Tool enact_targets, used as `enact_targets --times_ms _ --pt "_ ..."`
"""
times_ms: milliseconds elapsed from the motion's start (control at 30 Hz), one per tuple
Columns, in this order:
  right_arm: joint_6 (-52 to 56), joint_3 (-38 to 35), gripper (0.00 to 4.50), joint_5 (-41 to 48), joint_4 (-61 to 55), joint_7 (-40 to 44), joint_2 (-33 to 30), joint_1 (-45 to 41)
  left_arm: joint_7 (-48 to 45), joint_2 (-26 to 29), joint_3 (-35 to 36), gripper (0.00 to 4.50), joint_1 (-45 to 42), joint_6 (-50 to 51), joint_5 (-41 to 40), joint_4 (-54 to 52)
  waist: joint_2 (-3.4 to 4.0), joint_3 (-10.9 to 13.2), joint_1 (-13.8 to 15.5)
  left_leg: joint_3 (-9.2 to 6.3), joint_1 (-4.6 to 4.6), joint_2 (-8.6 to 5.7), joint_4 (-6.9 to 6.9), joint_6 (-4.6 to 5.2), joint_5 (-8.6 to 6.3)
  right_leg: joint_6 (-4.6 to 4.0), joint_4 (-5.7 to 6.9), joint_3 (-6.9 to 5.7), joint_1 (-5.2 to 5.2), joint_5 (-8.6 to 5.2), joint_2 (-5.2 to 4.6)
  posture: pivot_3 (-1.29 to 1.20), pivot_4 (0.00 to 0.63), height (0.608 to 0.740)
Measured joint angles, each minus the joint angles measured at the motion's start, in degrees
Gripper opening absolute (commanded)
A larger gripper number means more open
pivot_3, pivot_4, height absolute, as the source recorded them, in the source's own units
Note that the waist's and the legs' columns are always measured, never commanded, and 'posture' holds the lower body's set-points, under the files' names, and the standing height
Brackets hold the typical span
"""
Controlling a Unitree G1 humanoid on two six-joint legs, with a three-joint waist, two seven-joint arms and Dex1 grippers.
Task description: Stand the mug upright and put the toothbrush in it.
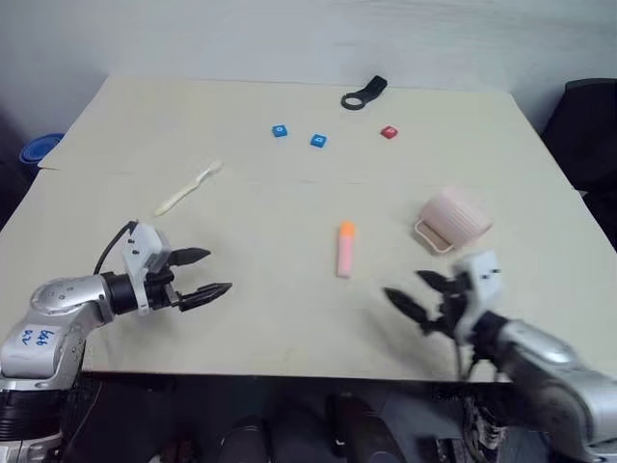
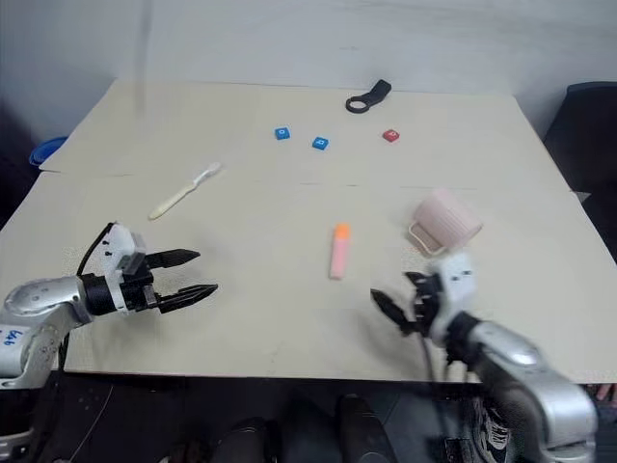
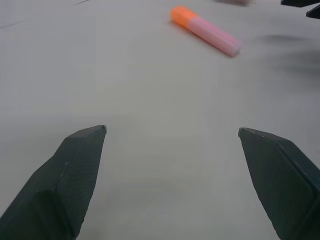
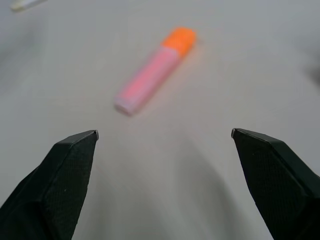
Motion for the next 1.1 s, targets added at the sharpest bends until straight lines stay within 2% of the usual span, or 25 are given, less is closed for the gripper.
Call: enact_targets --times_ms 67,167,333,567,733,900,1100 --pt "0.78 3.81 4.46 -3.42 1.17 -7.09 6.4 -3.29 -2.04 1.85 -0.4 4.5 -0.55 0.33 0.08 -0.1 -0.07 -0.04 -0.02 0.07 -0.05 -0.06 0.0 -0.19 0.11 -0.04 -0.02 -0.07 -0.02 -0.02 0.02 0.0 0.15 0.74" --pt "0.99 10.36 4.46 -6.2 4.88 -11.07 10.62 -5.14 -3.32 3.28 -1.17 4.5 -3.0 0.31 0.45 -0.34 -0.07 -0.04 0.15 0.21 -0.13 -0.07 -0.01 -0.2 0.11 -0.25 -0.02 -0.28 -0.04 -0.14 0.01 0.0 0.15 0.74" --pt "-4.37 15.89 4.46 -11.19 14.74 -10.06 11.4 -10.03 -3.82 5.17 -1.04 4.5 -4.39 0.35 0.8 0.06 -0.08 -0.05 -0.07 0.24 -0.15 -0.13 0.0 -0.15 0.09 -0.26 -0.08 -0.27 -0.02 -0.15 0.0 0.0 0.15 0.74" --pt "-12.15 18.93 4.46 -17.51 25.32 -9.83 13.56 -15.89 -3.05 5.31 0.54 4.5 -2.41 0.73 0.97 -0.75 -0.17 -0.1 -0.38 0.18 -0.08 -0.05 -0.01 -0.2 0.1 -0.26 0.1 -0.38 -0.01 -0.14 0.04 0.0 0.15 0.74" --pt "-15.03 19.67 2.89 -21.78 29.0 -9.91 13.2 -17.22 -1.72 5.09 0.7 4.5 -1.58 0.75 0.97 -2.28 -0.39 -0.24 -0.41 0.16 0.0 -0.01 -0.01 -0.19 0.1 -0.31 0.25 -0.37 0.0 -0.17 0.01 0.0 0.15 0.74" --pt "-16.23 19.66 1.13 -24.54 29.38 -9.69 11.99 -16.9 -1.0 4.78 0.83 4.5 -1.77 0.54 1.13 -2.21 -0.41 -0.25 -0.26 0.15 -0.01 -0.01 -0.01 -0.21 0.11 -0.34 0.25 -0.39 0.0 -0.19 0.01 0.0 0.15 0.74" --pt "-15.77 17.95 1.1 -24.95 27.2 -9.14 11.88 -14.99 -0.59 2.21 -0.75 4.5 -3.42 0.22 1.35 -2.19 -0.41 -0.25 0.21 0.1 -0.08 -0.02 -0.01 -0.24 0.13 -0.36 0.22 -0.44 0.0 -0.2 -0.01 0.0 0.15 0.74"
